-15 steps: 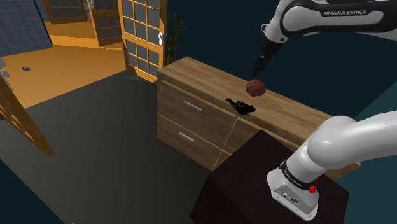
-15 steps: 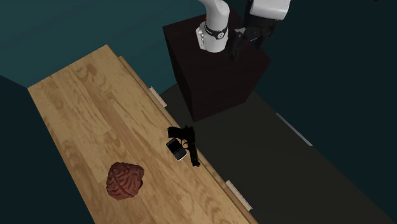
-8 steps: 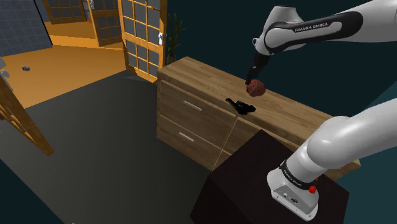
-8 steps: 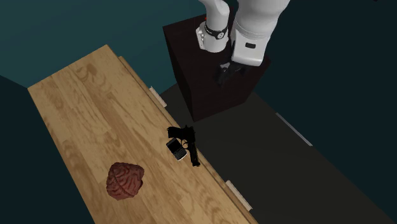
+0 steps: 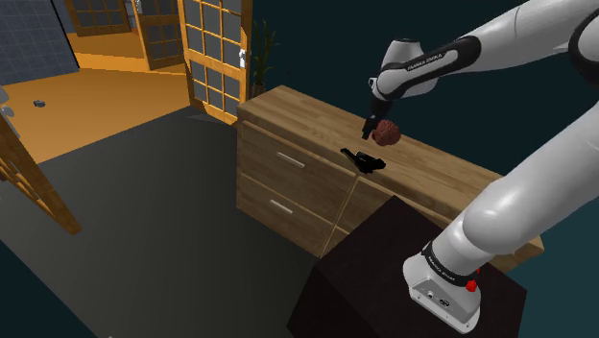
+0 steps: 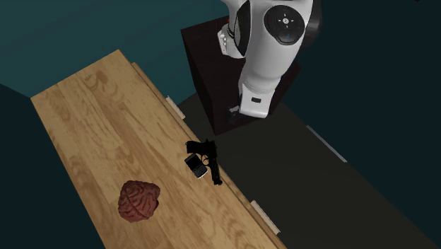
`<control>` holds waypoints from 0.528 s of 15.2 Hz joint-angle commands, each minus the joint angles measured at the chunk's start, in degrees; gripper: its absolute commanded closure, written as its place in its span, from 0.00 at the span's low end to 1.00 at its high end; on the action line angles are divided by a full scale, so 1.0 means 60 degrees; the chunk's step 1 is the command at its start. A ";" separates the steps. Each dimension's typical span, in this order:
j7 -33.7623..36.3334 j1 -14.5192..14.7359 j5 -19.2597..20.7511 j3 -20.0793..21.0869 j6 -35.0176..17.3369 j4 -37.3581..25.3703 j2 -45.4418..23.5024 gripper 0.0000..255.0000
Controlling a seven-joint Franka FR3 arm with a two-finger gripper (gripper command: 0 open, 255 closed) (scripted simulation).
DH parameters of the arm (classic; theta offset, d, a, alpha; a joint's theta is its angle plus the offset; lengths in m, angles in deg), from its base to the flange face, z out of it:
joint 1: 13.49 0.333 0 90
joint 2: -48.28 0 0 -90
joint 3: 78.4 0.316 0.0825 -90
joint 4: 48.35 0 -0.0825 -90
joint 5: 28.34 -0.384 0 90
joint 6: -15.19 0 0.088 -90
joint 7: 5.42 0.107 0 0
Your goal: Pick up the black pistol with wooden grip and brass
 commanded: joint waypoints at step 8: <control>-0.1519 -0.0491 -0.0909 -0.0245 -0.1747 -0.1443 -0.3416 0.00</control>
